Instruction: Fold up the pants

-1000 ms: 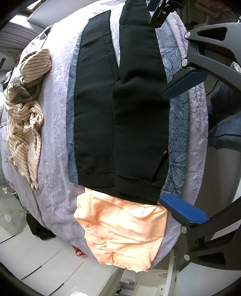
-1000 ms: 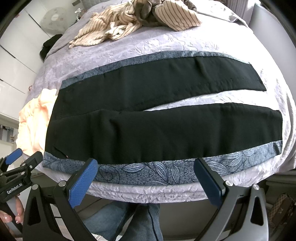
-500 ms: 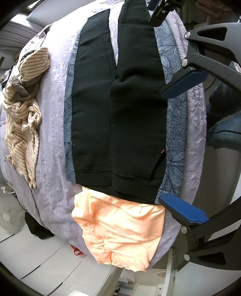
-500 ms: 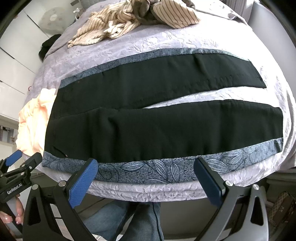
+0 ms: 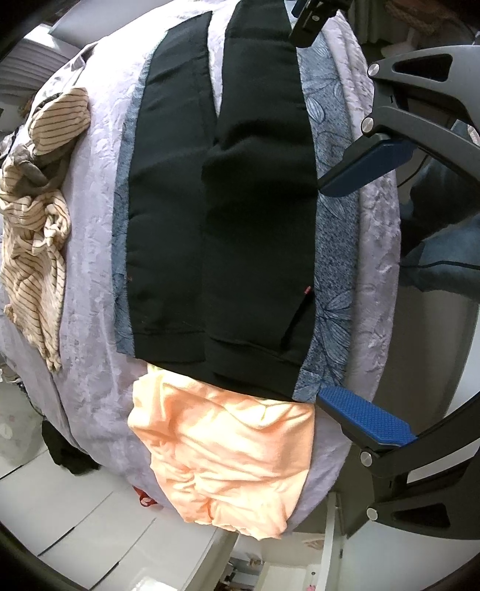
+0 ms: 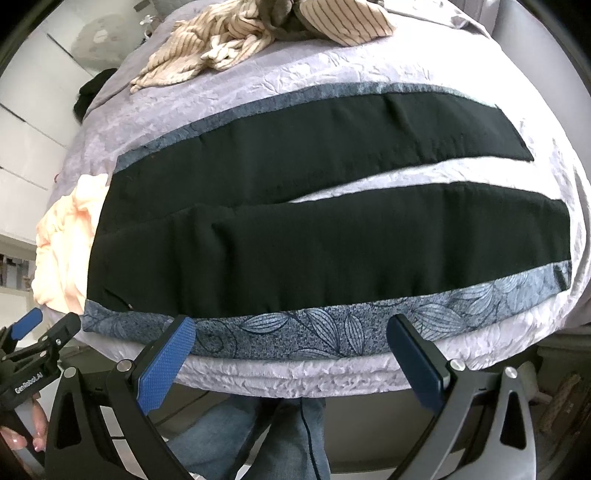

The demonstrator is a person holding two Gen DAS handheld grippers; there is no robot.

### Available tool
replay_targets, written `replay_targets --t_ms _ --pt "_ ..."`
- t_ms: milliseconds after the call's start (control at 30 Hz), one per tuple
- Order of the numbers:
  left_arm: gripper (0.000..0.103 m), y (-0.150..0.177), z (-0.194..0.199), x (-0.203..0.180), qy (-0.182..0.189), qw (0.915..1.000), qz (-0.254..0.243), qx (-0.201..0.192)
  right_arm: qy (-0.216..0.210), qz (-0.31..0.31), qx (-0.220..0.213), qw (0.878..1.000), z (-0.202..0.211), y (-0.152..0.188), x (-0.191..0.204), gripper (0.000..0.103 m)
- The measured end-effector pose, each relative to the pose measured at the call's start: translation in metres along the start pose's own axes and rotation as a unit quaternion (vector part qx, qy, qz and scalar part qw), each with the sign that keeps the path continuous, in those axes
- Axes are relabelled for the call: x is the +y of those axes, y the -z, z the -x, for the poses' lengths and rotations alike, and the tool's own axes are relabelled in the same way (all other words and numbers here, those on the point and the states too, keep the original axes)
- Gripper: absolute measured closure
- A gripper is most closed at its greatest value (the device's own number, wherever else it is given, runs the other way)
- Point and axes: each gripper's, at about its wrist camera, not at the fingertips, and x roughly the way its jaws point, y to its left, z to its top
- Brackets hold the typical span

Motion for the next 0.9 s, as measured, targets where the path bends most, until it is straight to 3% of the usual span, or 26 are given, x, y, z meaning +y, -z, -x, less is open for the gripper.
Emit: replay_targets --t_ms 300,567,900 --pt "0.0 0.008 -0.025 0.004 0.005 0.9993 0.01 0.034 -0.032 -0.042 0.016 0.998 -0.014 0.007 -0.017 0.0" --pt "0.0 0.016 -0.045 0.006 0.002 0.9983 0.017 0.056 -0.034 -0.057 0.036 0.997 -0.031 0.014 -0.026 0.0" --pt "0.0 0.018 -0.063 0.013 0.005 0.9971 0.037 0.066 -0.063 -0.07 0.043 0.995 -0.044 0.011 -0.027 0.0"
